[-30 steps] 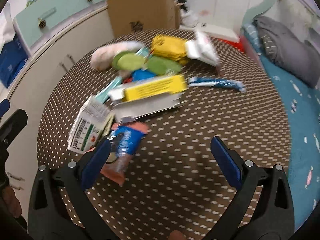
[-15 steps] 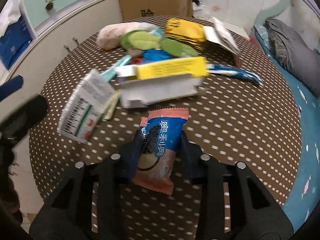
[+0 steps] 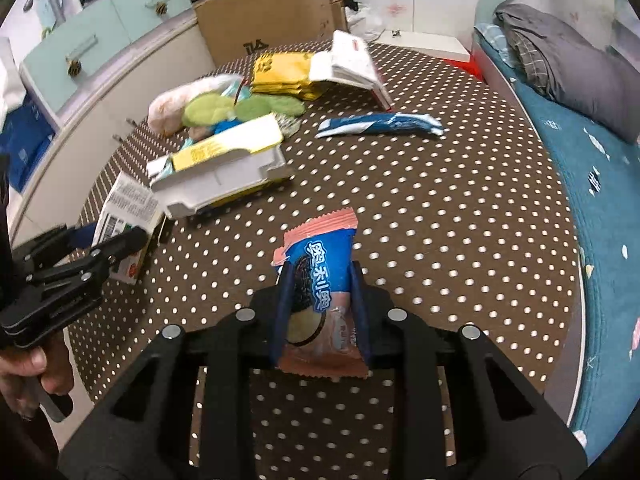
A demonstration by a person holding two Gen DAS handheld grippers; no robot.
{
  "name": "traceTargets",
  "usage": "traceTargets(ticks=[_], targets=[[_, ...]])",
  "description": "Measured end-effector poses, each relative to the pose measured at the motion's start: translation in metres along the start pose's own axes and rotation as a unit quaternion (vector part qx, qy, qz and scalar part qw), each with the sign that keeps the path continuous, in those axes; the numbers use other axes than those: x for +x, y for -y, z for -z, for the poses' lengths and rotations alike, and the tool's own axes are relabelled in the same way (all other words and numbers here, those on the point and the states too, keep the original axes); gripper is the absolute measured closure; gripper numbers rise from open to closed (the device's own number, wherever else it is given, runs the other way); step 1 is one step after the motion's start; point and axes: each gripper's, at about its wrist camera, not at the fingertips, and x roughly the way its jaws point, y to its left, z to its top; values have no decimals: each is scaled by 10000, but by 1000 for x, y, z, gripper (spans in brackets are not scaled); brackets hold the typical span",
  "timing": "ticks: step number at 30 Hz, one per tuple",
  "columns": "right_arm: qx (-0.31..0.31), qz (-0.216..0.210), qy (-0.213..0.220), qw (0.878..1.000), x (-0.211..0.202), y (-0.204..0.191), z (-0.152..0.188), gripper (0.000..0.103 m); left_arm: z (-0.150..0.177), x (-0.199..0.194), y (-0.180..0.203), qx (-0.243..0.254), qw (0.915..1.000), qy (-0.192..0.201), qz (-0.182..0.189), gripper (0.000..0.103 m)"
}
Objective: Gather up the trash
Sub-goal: 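Grasp the blue snack wrapper with the right tool while the left tool grasps the white medicine leaflet, then carry both items to the blue wastebasket and open both tools to drop them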
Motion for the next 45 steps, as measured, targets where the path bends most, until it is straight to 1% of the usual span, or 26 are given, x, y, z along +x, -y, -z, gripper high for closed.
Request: traceTargets(ticks=[2, 5, 8, 9, 11, 12, 13, 14, 17, 18, 19, 20, 21, 22, 23, 27, 31, 32, 33, 35, 37, 38, 39, 41, 44, 45], targets=[[69, -40, 133, 9999, -8, 9, -2, 79, 1, -7, -2, -101, 9999, 47, -11, 59], [181, -80, 394, 9990, -23, 21, -9, 79, -2, -22, -1, -200, 9995, 219, -49, 59], [231, -7, 490, 9985, -34, 34, -13, 79, -11, -37, 6, -205, 9988, 433, -43, 59], [241, -24, 464, 9986, -35, 36, -14, 79, -14, -40, 8, -208, 9986, 494, -29, 59], [241, -206, 190, 9993, -28, 41, -18, 77, -21, -43, 15, -200, 9981, 583, -6, 59], [261, -309, 168, 9990, -25, 41, -16, 71, -23, -45, 18, -206, 9978, 624, -7, 59], [264, -363, 159, 9989, -26, 40, -13, 49, -25, -46, 20, -210, 9977, 645, -3, 59], [213, -435, 152, 9987, -24, 38, -11, 42, -26, -47, 23, -208, 9975, 670, 14, 59], [-125, -380, -9, 9992, -10, 19, -1, 42, -28, -50, 33, -166, 9972, 728, 54, 59], [-219, -373, -83, 9990, -4, 14, 1, 46, -29, -50, 36, -133, 9972, 729, 76, 59], [-372, -315, -199, 9986, 4, 8, 4, 61, -30, -50, 38, -103, 9972, 728, 92, 59], [-553, -147, -135, 9983, 5, 3, 6, 64, -31, -51, 43, -64, 9972, 732, 101, 59], [-738, -18, -117, 9972, 6, -3, 8, 65, -32, -51, 45, -34, 9972, 737, 111, 59], [-797, -23, -110, 9968, 5, -5, 8, 67, -33, -52, 47, -19, 9972, 739, 126, 59], [-840, -121, -97, 9963, 4, -6, 9, 70, -33, -53, 48, -9, 9971, 749, 138, 59], [-616, -326, 56, 9976, -7, 11, 5, 71, -38, -55, 57, 48, 9967, 798, 166, 59], [-160, -567, 343, 9977, -28, 45, -5, 71, -47, -54, 74, 145, 9960, 836, 266, 59], [-81, -565, 417, 9975, -33, 52, -9, 71, -50, -53, 78, 177, 9958, 854, 296, 59], [-7, -536, 500, 9973, -38, 60, -13, 71, -53, -53, 84, 218, 9954, 871, 334, 59], [255, -466, 715, 9960, -51, 88, -20, 71, -61, -51, 99, 356, 9943, 914, 429, 59], [538, -304, 868, 9943, -58, 120, -25, 71, -68, -49, 114, 485, 9928, 955, 536, 59], [719, -204, 917, 9930, -59, 138, -27, 71, -73, -47, 126, 570, 9916, 978, 634, 59], [1018, -136, 935, 9903, -56, 166, -26, 71, -76, -45, 133, 614, 9908, 979, 710, 59], [1454, 17, 823, 9859, -44, 209, -19, 71, -82, -38, 150, 699, 9895, 932, 857, 59], [2060, 253, 405, 9774, -5, 274, -1, 70, -90, -22, 180, 844, 9878, 800, 1032, 59], [2168, 292, 312, 9753, 5, 284, 5, 70, -92, -16, 188, 883, 9874, 740, 1084, 59]])
